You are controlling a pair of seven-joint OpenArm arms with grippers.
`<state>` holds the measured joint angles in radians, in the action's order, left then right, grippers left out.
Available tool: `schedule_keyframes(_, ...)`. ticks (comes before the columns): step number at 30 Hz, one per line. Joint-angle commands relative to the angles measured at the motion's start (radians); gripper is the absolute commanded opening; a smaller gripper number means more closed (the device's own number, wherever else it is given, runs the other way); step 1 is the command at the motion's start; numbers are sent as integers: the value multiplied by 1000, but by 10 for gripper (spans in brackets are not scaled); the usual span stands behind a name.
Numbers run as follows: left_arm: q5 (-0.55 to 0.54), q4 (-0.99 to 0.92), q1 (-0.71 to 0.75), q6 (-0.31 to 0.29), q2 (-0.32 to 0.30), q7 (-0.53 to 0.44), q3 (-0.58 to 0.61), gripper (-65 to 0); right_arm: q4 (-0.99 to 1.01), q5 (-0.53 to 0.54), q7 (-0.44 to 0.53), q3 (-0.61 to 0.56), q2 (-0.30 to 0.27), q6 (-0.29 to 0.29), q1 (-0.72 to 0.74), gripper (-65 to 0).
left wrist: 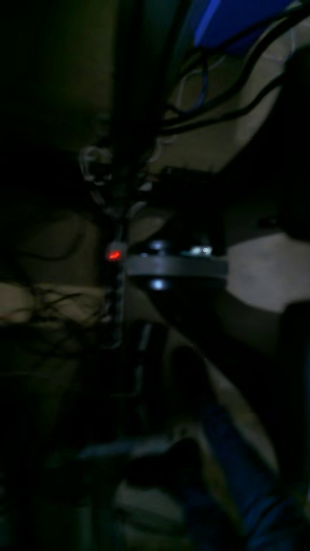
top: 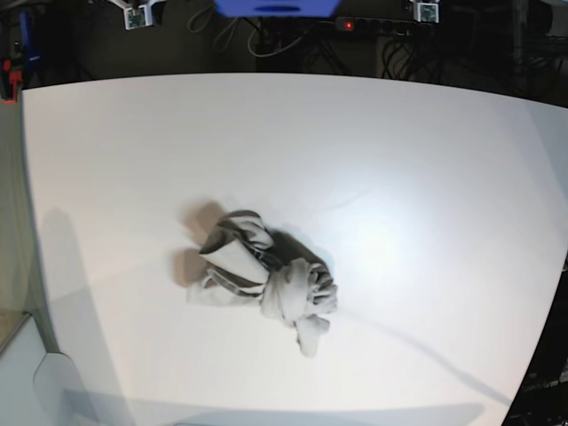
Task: Layout the t-shirt on the table in an organized manner, then fold the t-shirt properly
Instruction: 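Lower the right gripper onto the crumpled grey t-shirt and grasp it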
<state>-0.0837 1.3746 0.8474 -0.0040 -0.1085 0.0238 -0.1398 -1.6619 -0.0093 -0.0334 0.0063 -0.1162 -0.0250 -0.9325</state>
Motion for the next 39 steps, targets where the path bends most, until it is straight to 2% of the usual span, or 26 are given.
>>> schedule_keyframes(1,-1,64,40,0,-6,-15,-1,-649,-51,4,23,2,-3,12,-29,-650)
schedule_keyframes(9,-1,415,169,0,-6,-15,-1,-649,-346,4,23,-1,-4,12,-84,-650)
schedule_keyframes(14,-1,564,186,5,-7,-15,-1,-649,-378,4,26,-2,-4,12,-26,-650)
schedule_keyframes(24,-1,638,82,8,-3,-15,-2,-649,-384,4,31,-7,-4,10,151,-648)
schedule_keyframes(27,-1,638,46,8,-3,-15,-2,-612,-384,4,25,-7,-4,10,209,-606)
schedule_keyframes(32,-1,639,-24,8,-1,-15,2,-453,-384,4,14,-7,5,-63,329,-487)
schedule_keyframes(35,-1,639,-73,8,-1,-15,4,-437,-384,4,-73,-7,25,-108,425,-456)
schedule_keyframes(39,-1,636,-153,8,-1,-14,4,-437,-376,4,-273,-19,31,-207,580,-453)
